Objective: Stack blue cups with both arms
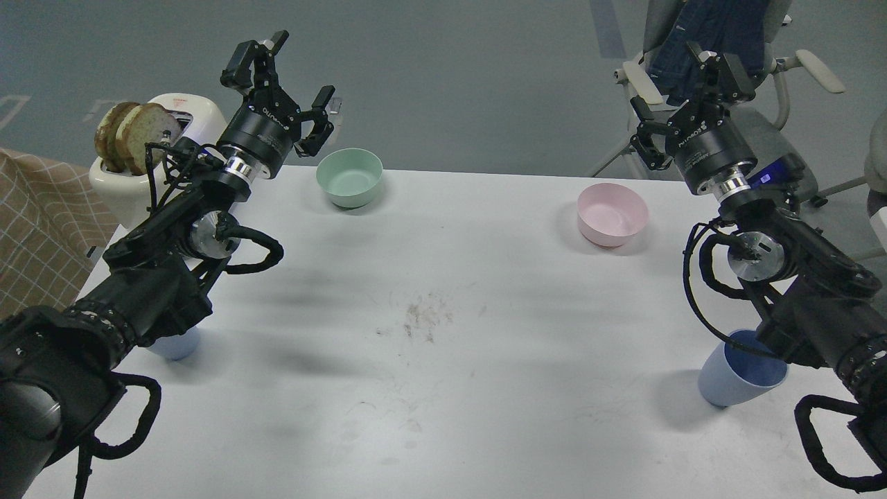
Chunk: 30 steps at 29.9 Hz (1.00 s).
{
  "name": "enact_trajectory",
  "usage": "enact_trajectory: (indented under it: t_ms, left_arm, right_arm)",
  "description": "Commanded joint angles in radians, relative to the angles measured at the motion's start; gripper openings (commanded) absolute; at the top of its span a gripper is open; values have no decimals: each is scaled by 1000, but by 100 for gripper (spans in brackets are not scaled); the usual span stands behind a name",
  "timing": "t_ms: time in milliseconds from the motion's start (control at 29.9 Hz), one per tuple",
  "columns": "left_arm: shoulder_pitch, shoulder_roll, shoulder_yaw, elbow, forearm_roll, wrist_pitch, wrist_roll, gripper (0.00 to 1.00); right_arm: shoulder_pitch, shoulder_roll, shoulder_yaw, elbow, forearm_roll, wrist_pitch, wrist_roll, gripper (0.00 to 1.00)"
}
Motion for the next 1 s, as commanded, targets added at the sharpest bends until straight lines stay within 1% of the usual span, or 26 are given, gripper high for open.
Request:
enact_trajectory:
  t_ms: [0, 969]
  left_arm:
    - [-2, 1, 5, 0, 0, 0, 0, 98]
    - [1, -14, 6, -6, 0, 0, 0, 98]
  right_arm:
    - [9, 28, 2, -46, 5, 0, 0, 100]
    - [23, 37, 2, -56, 4, 0, 0, 100]
